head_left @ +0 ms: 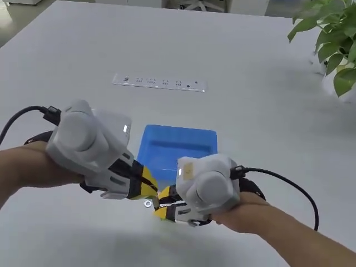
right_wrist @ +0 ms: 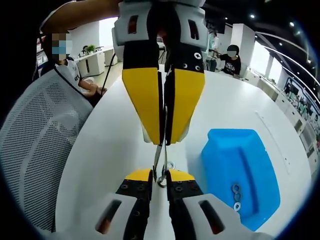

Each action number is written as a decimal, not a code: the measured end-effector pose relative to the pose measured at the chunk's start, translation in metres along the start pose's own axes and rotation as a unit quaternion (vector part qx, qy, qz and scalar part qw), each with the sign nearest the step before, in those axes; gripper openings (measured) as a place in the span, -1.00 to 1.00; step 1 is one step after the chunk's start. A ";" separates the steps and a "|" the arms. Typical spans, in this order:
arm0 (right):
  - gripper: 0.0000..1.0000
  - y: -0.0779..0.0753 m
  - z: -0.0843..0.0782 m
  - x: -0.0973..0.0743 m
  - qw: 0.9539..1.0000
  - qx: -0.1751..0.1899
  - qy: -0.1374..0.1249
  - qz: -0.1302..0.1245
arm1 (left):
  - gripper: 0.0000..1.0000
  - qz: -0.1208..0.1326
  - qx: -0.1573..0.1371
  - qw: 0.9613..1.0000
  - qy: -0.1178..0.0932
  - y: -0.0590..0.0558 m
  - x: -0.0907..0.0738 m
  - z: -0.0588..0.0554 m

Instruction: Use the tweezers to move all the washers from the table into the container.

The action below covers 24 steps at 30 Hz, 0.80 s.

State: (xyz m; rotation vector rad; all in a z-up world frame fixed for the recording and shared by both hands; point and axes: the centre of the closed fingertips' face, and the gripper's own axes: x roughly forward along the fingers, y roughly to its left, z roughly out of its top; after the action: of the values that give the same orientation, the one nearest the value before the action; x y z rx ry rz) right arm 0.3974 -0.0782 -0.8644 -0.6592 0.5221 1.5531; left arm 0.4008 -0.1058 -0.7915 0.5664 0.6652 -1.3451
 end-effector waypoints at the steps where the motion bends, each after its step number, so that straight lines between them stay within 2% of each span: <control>1: -0.72 0.000 0.000 0.000 1.000 0.000 0.001 0.001 | -0.88 0.000 0.000 1.000 0.001 0.001 0.000 0.000; 6: -0.71 -0.001 0.001 -0.003 1.000 0.001 -0.001 0.000 | -0.88 -0.003 -0.003 1.000 0.000 0.003 0.001 0.001; 13: -0.77 -0.003 -0.001 -0.003 1.000 0.017 0.001 -0.004 | -0.89 -0.008 -0.006 1.000 -0.002 0.003 0.002 0.002; 24: -0.81 -0.002 -0.001 -0.003 1.000 0.019 0.002 -0.006 | -0.89 -0.009 -0.006 1.000 0.001 0.002 0.002 0.000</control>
State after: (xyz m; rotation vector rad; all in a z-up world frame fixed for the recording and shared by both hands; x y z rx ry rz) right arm 0.3999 -0.0812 -0.8629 -0.6353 0.5494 1.5272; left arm 0.4031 -0.1073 -0.7928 0.5535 0.6801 -1.3563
